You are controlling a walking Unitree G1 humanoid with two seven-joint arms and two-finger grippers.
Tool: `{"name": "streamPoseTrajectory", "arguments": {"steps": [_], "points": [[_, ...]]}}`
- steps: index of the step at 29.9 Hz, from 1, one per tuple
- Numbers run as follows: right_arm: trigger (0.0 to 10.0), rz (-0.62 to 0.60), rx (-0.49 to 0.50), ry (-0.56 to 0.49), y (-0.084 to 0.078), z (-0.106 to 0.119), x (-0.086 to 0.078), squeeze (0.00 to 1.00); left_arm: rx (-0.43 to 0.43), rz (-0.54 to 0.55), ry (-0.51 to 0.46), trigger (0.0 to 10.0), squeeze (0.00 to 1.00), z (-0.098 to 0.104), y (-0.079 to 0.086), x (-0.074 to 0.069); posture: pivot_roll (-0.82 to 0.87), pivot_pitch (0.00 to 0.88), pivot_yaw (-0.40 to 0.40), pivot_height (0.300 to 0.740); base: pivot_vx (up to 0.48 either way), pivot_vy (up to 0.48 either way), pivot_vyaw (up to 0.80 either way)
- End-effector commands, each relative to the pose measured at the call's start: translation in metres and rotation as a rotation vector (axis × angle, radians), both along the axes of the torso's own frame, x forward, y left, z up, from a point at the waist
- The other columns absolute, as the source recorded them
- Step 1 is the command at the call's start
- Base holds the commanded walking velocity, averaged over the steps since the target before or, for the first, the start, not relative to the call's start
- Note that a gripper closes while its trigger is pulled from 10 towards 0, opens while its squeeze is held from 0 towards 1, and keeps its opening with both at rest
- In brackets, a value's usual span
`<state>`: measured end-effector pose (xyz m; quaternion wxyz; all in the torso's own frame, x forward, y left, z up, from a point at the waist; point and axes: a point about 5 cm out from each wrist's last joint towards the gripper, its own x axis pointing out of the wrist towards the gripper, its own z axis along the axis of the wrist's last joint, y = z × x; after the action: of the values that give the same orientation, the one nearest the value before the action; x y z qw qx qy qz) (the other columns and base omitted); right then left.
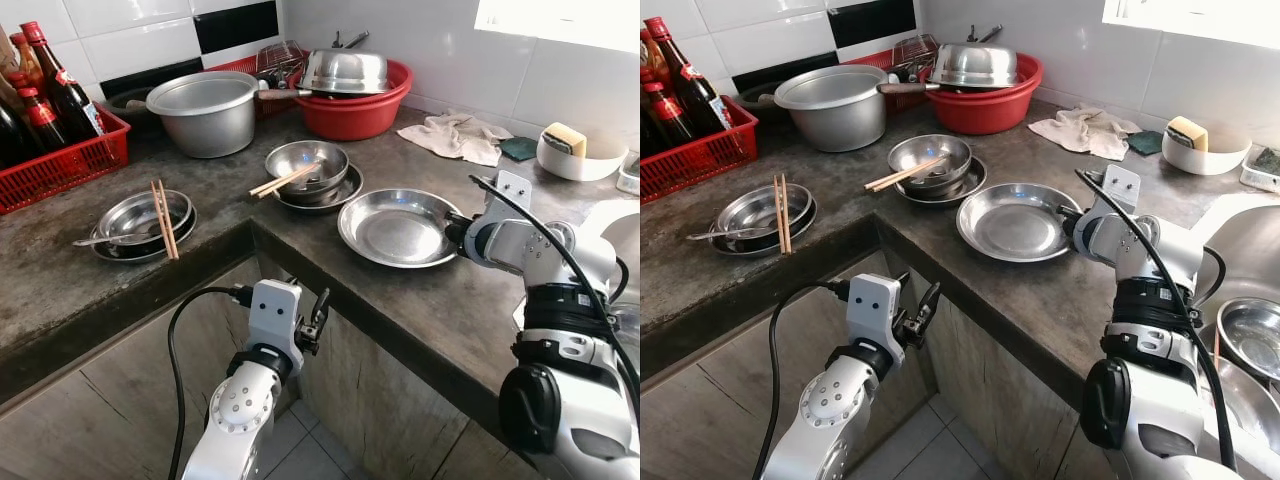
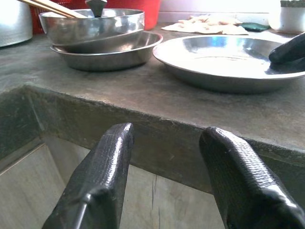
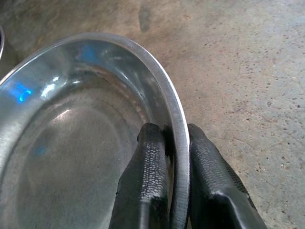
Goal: Kitchen organization
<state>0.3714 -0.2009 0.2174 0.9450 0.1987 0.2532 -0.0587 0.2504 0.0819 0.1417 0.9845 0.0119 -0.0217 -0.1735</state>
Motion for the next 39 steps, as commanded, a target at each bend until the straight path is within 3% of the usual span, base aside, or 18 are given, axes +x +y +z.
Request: {"name": "streamPoseTrajectory", "arguments": {"steps": [1, 3, 8, 9, 12, 13, 14, 19, 20, 28, 32, 39], "points": [[0.0, -0.07, -0.016, 0.103, -0.005, -0.021, -0.004, 0.0, 0.006, 0.01, -0.014, 10.0, 0.0, 0.003, 0.001, 0.001, 0.08, 0.048, 0.011, 0.74, 0.0, 0.0, 0.0], [0.0, -0.132, 0.024, 0.07, -0.01, -0.02, -0.005, 0.0, 0.007, 0.009, -0.013, 10.0, 0.0, 0.002, 0.001, 0.001, 0.09, 0.045, 0.013, 0.74, 0.0, 0.0, 0.0], [0.0, -0.264, 0.142, -0.162, -0.014, -0.003, -0.008, 0.0, 0.009, 0.008, -0.014, 10.0, 0.0, 0.002, 0.002, 0.002, 0.09, 0.04, 0.015, 0.74, 0.0, 0.0, 0.0], [0.0, -0.264, 0.142, -0.162, -0.014, -0.003, -0.008, 0.0, 0.009, 0.008, -0.014, 10.0, 0.0, 0.002, 0.002, 0.002, 0.09, 0.04, 0.015, 0.74, 0.0, 0.0, 0.0], [0.0, -0.282, 0.133, -0.345, -0.01, 0.015, -0.016, 0.0, 0.01, 0.007, -0.015, 10.0, 0.0, 0.002, 0.003, 0.003, 0.08, 0.037, 0.021, 0.74, 0.0, 0.0, 0.0], [0.0, -0.282, 0.133, -0.345, -0.01, 0.015, -0.016, 0.0, 0.01, 0.007, -0.015, 10.0, 0.0, 0.002, 0.003, 0.003, 0.08, 0.037, 0.021, 0.74, 0.0, 0.0, 0.0], [0.0, -0.254, 0.07, -0.425, -0.004, 0.024, -0.023, 0.0, 0.01, 0.004, -0.017, 10.0, 0.0, 0.002, 0.002, 0.003, 0.08, 0.037, 0.023, 0.74, 0.0, 0.0, 0.0], [0.0, -0.202, -0.046, -0.559, 0.012, 0.03, -0.046, 0.0, 0.003, -0.001, -0.024, 10.0, 0.0, 0.004, 0.002, 0.004, 0.07, 0.036, 0.03, 0.74, 0.0, 0.0, 0.0], [0.0, -0.189, -0.129, -0.594, 0.019, 0.029, -0.053, 0.0, 0.002, 0.001, -0.024, 10.0, 0.0, 0.004, 0.001, 0.004, 0.07, 0.035, 0.028, 0.74, 0.0, 0.0, 0.0], [0.0, -0.238, -0.293, -0.701, 0.023, 0.03, -0.071, 0.0, -0.007, 0.009, -0.036, 10.0, 0.0, 0.007, 0.003, 0.004, 0.07, 0.034, 0.029, 0.74, 0.0, 0.0, 0.0], [0.0, -0.206, -0.469, -0.833, 0.032, 0.046, -0.085, 0.0, -0.032, 0.018, -0.058, 10.0, 0.0, 0.012, 0.005, 0.006, 0.07, 0.03, 0.032, 0.74, 0.0, 0.0, 0.0], [0.0, -0.151, -0.539, -0.887, 0.043, 0.046, -0.092, 0.0, -0.05, 0.005, -0.073, 10.0, 0.0, 0.016, 0.003, 0.006, 0.06, 0.029, 0.033, 0.74, 0.0, 0.273, -0.69]]}}
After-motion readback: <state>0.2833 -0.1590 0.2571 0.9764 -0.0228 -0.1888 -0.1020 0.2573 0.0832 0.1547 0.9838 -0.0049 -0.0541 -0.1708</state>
